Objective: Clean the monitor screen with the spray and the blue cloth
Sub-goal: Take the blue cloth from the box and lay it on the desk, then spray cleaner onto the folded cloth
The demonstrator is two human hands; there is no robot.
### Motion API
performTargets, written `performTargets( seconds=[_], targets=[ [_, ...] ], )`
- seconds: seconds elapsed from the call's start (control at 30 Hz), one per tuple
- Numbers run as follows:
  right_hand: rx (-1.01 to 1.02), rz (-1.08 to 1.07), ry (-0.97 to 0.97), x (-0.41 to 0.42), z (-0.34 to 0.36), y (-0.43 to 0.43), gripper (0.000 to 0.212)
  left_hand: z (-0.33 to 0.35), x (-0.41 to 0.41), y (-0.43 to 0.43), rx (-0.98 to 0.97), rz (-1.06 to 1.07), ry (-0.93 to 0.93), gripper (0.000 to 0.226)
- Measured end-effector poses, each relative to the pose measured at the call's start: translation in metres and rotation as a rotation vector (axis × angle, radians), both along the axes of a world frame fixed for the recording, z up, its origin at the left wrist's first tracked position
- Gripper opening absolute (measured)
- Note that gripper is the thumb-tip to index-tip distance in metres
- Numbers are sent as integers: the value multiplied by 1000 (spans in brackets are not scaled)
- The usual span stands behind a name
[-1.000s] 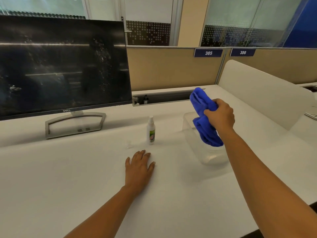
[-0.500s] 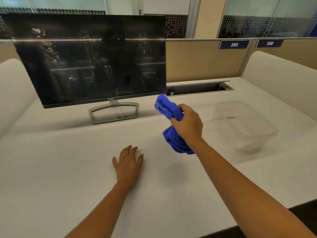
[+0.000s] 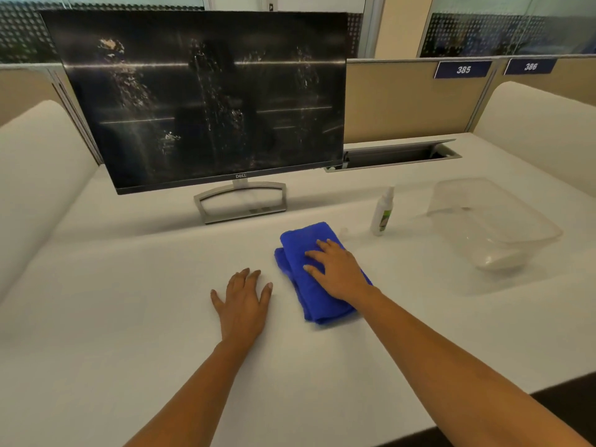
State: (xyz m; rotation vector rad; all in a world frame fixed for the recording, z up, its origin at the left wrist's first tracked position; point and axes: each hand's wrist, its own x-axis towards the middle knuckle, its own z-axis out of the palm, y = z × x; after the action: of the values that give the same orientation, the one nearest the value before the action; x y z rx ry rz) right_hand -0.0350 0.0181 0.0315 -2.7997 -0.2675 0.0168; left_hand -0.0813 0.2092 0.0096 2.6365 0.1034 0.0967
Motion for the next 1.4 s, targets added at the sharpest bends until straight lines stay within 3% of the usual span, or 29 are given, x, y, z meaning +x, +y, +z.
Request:
performTargets(
  seconds=[0.13,0.23,0.3,0.37,0.43,0.5,0.6,0.67,0.83,1.07,1.23,1.4],
  targets=[
    [-8,20,53,-1,-10,-1,47,2,11,-17,-50,-49,-10,53],
    [236,-130,-201,9,2,-16,33,3,23,-34,-70,-82,-10,61],
    [405,-349,-414,14,14,-23,23,3,25,-36,-77,-97,-2,65],
    [502,-581,-555,23,24,-37,27,0,27,-38,-63,-108,8,68],
    [593,-742,-541,38,31,-59,38,-2,31,-43,-50,-107,21,69],
    [686,-779,-401,54,34,-79,53,-3,31,-46,-28,-98,33,76],
    [773,-724,-199,73,34,-93,72,-8,29,-45,29,-78,23,97],
    [816,-680,-128,83,32,-96,75,-9,28,-45,8,-51,-3,89],
    [885,-596,-77,89,23,-104,51,-12,28,-45,6,-36,-15,81],
    [1079,-439,-164,74,22,-101,38,-13,29,-46,9,-27,-18,76],
    [1244,-235,-47,58,33,-86,8,-12,28,-46,3,-15,-42,78],
    [1297,-54,126,45,33,-66,26,-13,27,-45,-4,-6,-52,78]
  ],
)
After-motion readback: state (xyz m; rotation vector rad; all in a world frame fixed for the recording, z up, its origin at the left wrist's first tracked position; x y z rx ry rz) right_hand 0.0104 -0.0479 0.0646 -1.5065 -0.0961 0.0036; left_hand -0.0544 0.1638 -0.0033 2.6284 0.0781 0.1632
